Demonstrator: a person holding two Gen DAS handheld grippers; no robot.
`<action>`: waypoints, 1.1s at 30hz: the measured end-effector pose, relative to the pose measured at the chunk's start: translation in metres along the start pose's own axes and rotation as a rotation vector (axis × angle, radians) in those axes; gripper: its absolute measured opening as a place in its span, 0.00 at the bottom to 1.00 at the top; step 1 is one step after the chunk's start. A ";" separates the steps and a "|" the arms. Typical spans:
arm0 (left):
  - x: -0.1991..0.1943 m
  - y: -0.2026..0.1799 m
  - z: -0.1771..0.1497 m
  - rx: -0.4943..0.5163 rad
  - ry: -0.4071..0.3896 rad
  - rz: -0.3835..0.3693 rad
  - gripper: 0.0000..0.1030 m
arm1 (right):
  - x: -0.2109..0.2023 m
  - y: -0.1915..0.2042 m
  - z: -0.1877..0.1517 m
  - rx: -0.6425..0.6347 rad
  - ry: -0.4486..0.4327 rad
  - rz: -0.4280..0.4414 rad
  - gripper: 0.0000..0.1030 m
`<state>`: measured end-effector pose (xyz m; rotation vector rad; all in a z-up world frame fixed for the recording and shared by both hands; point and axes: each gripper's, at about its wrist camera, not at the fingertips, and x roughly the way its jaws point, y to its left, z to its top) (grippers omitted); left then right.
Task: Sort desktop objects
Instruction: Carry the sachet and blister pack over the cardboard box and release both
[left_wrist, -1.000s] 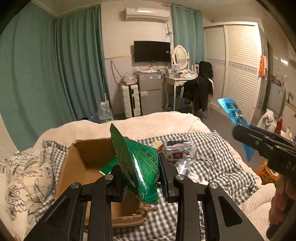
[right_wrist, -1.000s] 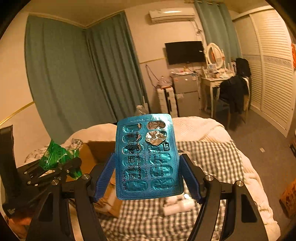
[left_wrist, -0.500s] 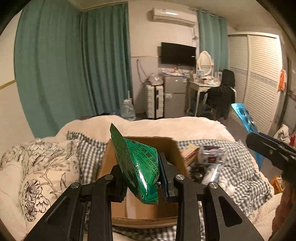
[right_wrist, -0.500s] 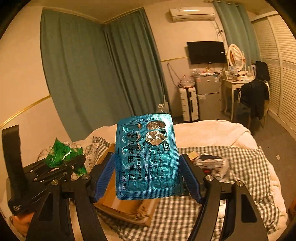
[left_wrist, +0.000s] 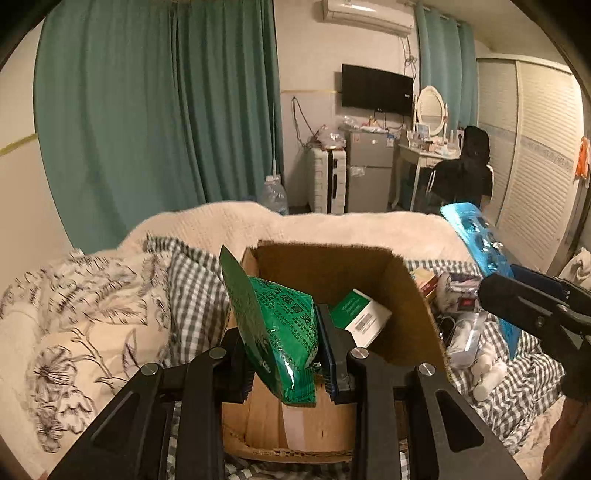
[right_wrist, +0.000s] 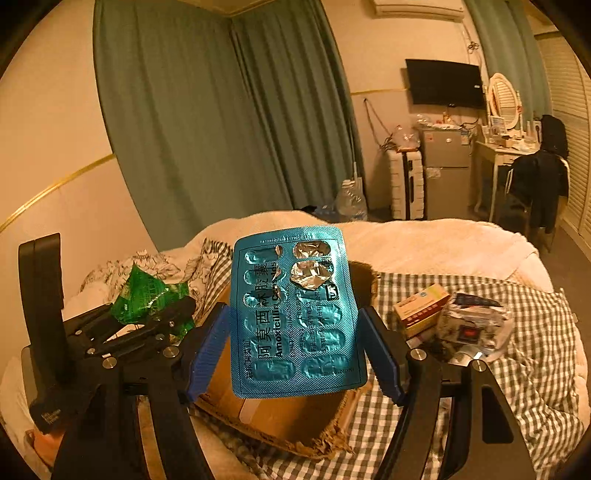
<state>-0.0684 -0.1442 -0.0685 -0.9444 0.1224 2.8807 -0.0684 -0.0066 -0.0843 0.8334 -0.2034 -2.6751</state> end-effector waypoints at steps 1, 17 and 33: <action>0.007 0.002 -0.002 -0.006 0.014 -0.003 0.28 | 0.007 0.000 -0.001 0.000 0.010 0.004 0.68; 0.088 0.022 -0.041 -0.042 0.204 -0.017 0.28 | 0.101 -0.007 -0.042 -0.009 0.164 0.036 0.68; 0.072 0.012 -0.032 -0.053 0.177 0.002 0.52 | 0.072 -0.019 -0.026 0.010 0.096 0.012 0.75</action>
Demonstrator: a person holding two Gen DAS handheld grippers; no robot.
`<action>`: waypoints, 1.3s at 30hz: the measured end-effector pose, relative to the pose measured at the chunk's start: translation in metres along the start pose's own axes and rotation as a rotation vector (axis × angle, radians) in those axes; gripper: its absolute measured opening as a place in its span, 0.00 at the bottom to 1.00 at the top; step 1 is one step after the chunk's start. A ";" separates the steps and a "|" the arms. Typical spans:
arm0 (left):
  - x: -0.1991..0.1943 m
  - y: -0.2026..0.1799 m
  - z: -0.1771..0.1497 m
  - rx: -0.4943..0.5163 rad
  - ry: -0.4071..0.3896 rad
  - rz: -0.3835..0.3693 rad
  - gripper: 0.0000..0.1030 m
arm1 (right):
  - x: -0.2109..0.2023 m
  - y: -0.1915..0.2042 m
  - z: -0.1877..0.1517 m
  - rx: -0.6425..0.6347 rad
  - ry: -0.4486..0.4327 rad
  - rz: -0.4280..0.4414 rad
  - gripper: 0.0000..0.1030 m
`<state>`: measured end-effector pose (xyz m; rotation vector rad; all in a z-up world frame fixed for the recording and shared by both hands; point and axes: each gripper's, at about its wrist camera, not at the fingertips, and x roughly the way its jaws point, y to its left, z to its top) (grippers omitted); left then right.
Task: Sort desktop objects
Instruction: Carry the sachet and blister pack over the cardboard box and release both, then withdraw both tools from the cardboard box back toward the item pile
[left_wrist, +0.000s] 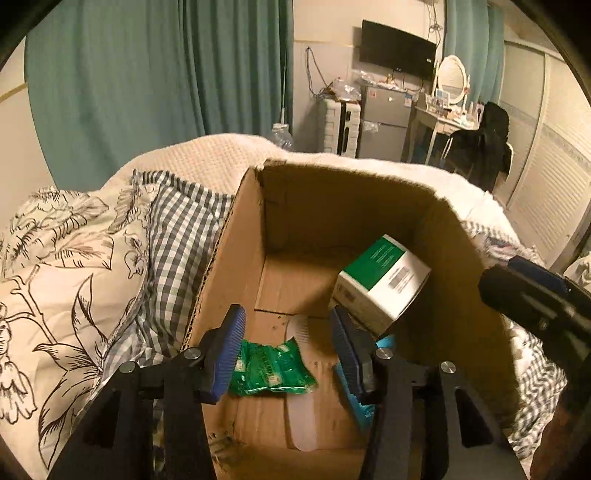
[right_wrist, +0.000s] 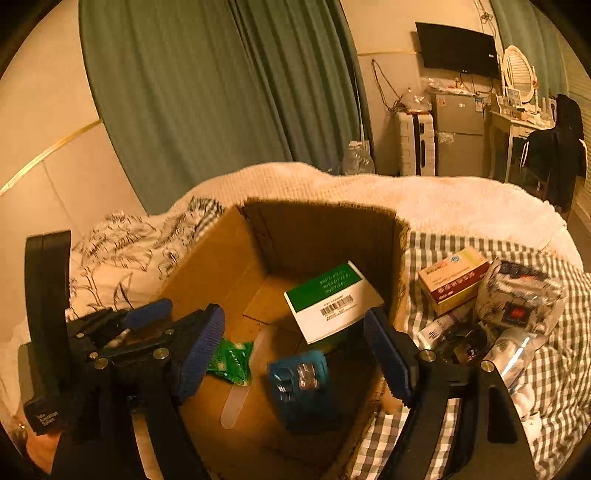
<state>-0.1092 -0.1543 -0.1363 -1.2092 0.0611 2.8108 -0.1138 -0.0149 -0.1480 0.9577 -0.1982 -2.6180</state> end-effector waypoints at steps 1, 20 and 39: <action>-0.005 -0.003 0.002 0.007 -0.008 0.002 0.53 | -0.008 -0.001 0.003 0.004 -0.014 -0.001 0.75; -0.106 -0.094 0.034 0.109 -0.195 -0.010 0.88 | -0.144 -0.055 0.012 0.021 -0.169 -0.126 0.84; -0.141 -0.210 0.048 0.160 -0.262 -0.127 1.00 | -0.242 -0.152 -0.007 0.063 -0.259 -0.248 1.00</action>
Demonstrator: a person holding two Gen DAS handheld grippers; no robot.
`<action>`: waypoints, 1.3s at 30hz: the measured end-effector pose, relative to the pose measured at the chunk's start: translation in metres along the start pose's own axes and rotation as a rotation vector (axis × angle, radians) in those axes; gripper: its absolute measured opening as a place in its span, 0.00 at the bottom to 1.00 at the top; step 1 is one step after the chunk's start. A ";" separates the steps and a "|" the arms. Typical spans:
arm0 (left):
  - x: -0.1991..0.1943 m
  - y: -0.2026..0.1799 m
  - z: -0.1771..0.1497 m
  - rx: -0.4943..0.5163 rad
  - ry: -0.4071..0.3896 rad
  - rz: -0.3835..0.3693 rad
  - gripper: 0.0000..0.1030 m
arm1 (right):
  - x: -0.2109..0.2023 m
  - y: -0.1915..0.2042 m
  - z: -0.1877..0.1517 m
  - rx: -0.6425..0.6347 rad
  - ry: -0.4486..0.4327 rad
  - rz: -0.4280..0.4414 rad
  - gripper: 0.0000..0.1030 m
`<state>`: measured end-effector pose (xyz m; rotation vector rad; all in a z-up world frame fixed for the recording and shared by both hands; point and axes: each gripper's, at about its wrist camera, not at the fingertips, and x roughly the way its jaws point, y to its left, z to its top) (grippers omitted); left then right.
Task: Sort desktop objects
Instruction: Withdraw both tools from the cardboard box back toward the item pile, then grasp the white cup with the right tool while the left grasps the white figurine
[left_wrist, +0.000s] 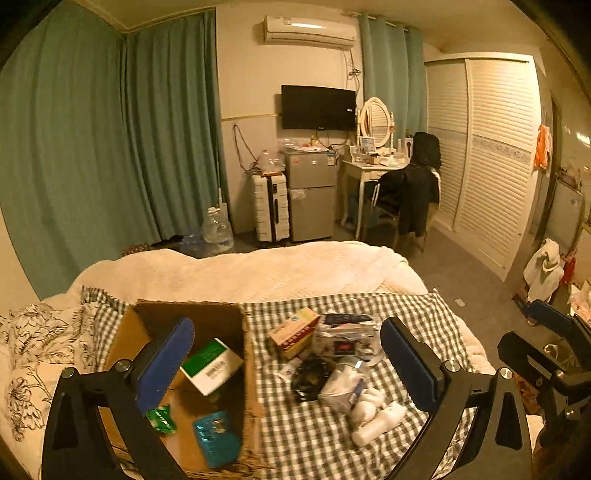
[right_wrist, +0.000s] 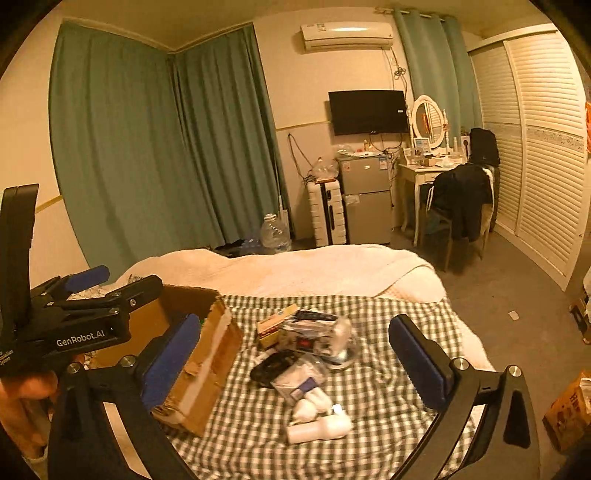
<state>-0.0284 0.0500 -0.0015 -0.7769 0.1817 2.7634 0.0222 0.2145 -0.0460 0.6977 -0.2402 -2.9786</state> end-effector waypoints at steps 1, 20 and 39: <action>0.002 -0.005 0.000 0.004 0.002 0.000 1.00 | -0.003 -0.007 -0.001 0.002 -0.003 -0.004 1.00; 0.064 -0.049 -0.037 0.010 0.114 -0.030 1.00 | 0.038 -0.070 -0.043 0.053 0.151 -0.034 1.00; 0.179 -0.080 -0.131 0.126 0.439 -0.131 0.92 | 0.145 -0.108 -0.127 0.010 0.479 -0.016 0.94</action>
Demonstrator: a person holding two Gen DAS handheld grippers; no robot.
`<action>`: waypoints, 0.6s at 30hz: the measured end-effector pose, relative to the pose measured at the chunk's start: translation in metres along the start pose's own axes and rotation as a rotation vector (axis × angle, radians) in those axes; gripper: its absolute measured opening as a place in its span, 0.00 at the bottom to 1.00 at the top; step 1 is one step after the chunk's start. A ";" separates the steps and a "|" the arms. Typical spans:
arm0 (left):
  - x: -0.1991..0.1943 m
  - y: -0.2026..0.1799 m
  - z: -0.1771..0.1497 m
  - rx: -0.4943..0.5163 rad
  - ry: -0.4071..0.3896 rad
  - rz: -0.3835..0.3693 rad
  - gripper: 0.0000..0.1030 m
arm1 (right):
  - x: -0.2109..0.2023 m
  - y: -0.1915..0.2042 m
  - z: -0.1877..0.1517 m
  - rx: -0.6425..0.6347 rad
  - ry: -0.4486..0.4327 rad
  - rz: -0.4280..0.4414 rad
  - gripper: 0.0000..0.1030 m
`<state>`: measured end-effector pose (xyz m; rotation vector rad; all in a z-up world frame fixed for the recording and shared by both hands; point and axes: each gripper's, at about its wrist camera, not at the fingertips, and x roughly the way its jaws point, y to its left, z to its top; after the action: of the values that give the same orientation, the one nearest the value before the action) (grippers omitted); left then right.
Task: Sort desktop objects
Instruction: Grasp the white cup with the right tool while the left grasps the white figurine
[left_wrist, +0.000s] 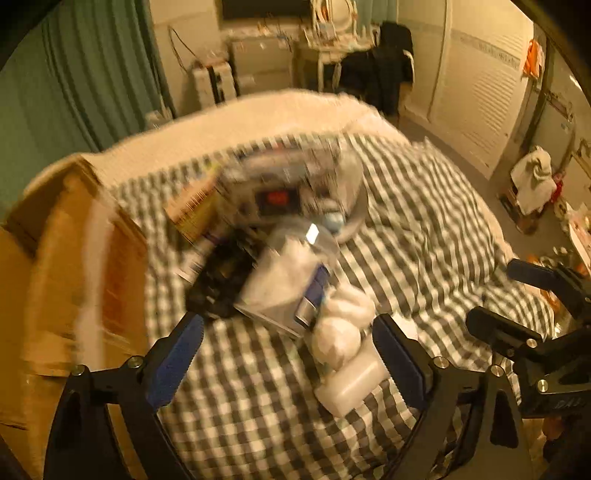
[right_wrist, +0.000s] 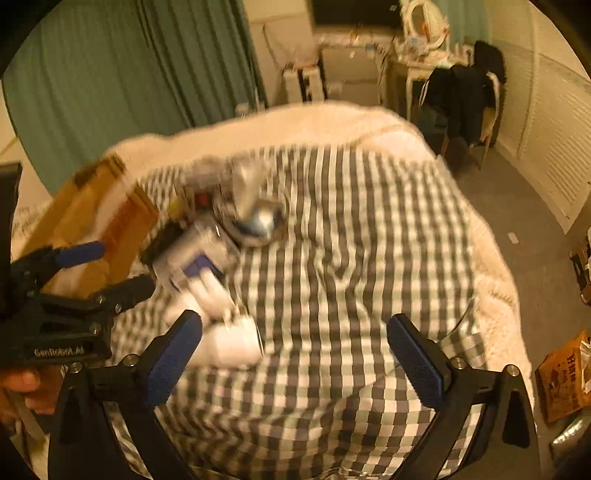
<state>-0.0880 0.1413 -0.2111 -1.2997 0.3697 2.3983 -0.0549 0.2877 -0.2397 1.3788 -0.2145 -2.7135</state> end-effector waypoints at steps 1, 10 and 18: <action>0.007 -0.003 -0.002 0.012 0.013 -0.008 0.92 | 0.005 0.000 -0.002 -0.010 0.018 0.017 0.94; 0.058 -0.012 -0.010 0.029 0.108 -0.060 0.76 | 0.038 0.012 -0.012 -0.101 0.127 0.086 0.92; 0.068 -0.011 -0.016 0.007 0.126 -0.140 0.39 | 0.054 0.021 -0.020 -0.145 0.181 0.115 0.92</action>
<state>-0.1046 0.1590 -0.2771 -1.4288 0.3107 2.2047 -0.0704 0.2577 -0.2903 1.5080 -0.0791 -2.4419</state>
